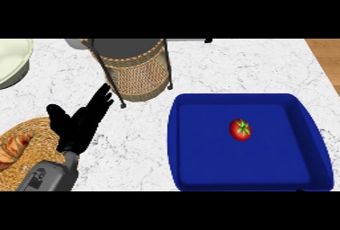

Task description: Pick the tomato from the tray and place it in the tiered basket

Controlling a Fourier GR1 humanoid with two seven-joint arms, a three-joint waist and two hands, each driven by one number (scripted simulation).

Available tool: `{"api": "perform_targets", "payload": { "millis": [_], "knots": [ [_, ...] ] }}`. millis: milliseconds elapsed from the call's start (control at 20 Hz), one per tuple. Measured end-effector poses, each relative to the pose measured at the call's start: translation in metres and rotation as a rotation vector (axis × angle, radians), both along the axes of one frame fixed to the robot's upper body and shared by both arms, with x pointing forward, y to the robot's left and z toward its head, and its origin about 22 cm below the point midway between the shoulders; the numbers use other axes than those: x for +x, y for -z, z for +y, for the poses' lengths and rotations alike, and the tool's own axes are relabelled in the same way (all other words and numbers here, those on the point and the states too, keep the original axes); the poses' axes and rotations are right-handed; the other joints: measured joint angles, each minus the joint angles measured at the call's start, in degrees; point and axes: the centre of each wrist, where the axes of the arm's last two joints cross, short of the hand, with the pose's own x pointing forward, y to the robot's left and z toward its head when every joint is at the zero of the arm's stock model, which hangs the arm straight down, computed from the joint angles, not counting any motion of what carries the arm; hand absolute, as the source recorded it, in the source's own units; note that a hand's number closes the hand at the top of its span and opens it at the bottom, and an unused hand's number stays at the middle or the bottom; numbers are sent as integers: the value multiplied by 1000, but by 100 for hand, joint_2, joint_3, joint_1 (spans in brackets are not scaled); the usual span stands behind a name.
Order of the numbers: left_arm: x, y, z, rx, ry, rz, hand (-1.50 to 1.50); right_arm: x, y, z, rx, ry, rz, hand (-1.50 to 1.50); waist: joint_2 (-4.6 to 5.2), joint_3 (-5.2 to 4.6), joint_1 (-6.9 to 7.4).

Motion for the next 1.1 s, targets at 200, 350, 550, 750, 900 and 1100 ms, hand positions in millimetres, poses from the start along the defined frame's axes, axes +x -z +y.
{"api": "perform_targets", "payload": {
  "millis": [200,350,550,750,900,1100],
  "knots": [
    [-1,4,2,3,7,-6,0,-11,-31,31,-68,41,84,-150,13,1,55],
    [3,5,1,1,12,-8,0,-18,-49,65,-69,51,132,-150,22,3,94],
    [2,6,-2,-1,30,-12,0,-10,-57,95,-111,96,205,-150,29,12,176],
    [6,4,-6,4,27,-19,0,-2,-57,121,-171,159,273,-150,28,17,185],
    [5,7,-7,4,24,-17,0,4,-54,137,-205,185,318,-150,24,23,169],
    [7,3,-2,-2,23,-13,0,10,-46,153,-226,187,363,-150,20,28,154]
  ]
}}
